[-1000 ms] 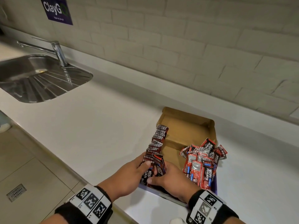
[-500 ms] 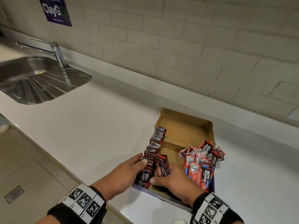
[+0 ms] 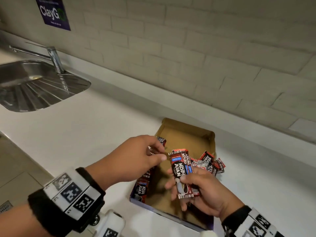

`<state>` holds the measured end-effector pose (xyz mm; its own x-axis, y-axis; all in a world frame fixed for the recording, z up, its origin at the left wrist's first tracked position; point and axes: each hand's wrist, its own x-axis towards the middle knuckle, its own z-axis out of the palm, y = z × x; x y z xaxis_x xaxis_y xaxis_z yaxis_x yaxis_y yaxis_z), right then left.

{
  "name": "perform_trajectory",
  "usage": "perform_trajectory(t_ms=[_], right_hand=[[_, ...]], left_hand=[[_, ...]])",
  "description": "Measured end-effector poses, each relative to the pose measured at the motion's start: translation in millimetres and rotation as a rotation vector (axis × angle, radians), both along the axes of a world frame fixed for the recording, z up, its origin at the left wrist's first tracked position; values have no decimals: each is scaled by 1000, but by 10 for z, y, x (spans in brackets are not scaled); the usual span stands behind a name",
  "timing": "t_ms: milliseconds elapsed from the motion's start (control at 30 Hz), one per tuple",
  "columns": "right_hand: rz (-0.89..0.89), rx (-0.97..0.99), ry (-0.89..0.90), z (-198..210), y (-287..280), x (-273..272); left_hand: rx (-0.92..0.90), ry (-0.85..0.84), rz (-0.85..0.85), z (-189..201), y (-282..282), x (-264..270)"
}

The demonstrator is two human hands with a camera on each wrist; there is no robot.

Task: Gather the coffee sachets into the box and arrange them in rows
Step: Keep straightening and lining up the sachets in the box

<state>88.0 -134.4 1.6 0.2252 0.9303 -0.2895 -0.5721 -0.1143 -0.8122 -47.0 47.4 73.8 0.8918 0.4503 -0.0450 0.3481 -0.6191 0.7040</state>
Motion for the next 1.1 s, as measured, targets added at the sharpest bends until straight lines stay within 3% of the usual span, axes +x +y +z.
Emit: perform_trajectory(t_ms=[200,400,533,733,1100], right_hand=[[-76,-30,-159,141,-48,80],[-199,-165,-450,228,-81,201],[-244,-193,-504,239,-186,294],[-334,-284,-484,58,-442,379],[-444,-337,-391,-99,-701,310]], left_hand=[[125,46,-132,118,-112,373],[-31,60,-150,195,-22,674],[-18,62,-194,343,114,831],[108,20,-130,432,414,1129],[447,366,-350,-121,531,1574]])
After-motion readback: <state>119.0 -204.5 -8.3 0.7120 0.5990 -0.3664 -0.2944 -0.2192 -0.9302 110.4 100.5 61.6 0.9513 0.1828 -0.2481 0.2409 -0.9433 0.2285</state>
